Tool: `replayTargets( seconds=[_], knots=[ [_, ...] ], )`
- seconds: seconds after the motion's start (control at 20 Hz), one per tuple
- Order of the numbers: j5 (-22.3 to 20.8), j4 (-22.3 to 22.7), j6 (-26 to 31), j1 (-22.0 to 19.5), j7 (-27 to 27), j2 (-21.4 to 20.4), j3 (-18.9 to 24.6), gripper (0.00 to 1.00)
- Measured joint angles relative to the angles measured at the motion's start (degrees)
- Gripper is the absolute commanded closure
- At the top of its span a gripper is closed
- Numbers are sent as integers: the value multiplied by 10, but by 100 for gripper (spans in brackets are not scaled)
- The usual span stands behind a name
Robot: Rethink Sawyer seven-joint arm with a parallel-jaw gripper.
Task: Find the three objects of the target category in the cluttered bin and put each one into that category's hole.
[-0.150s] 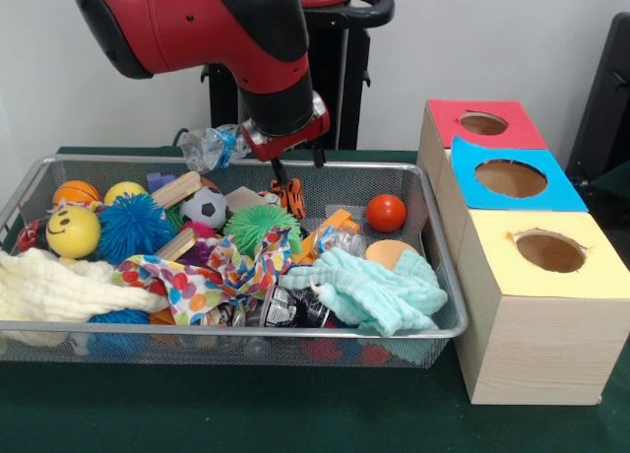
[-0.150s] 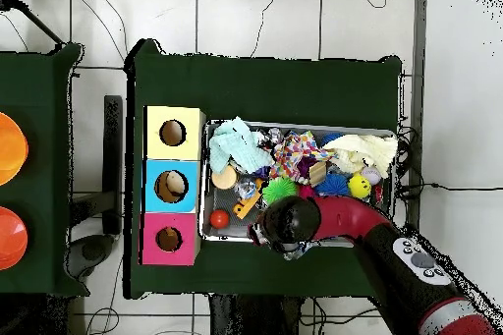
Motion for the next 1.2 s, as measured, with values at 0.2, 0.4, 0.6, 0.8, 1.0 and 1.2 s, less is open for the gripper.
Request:
replayTargets(
  seconds=[0.2,0.4,0.6,0.8,1.0,1.2],
  knots=[
    [0,-1,-1,-1,0,1,0,0],
    [0,-2,-1,-2,0,3,0,0],
    [0,-2,-1,-2,0,4,0,0],
    [0,-4,-1,-3,0,6,0,0],
    [-1,-9,-1,-5,0,11,0,0],
    [-1,-17,-1,-10,0,23,0,0]
  ],
)
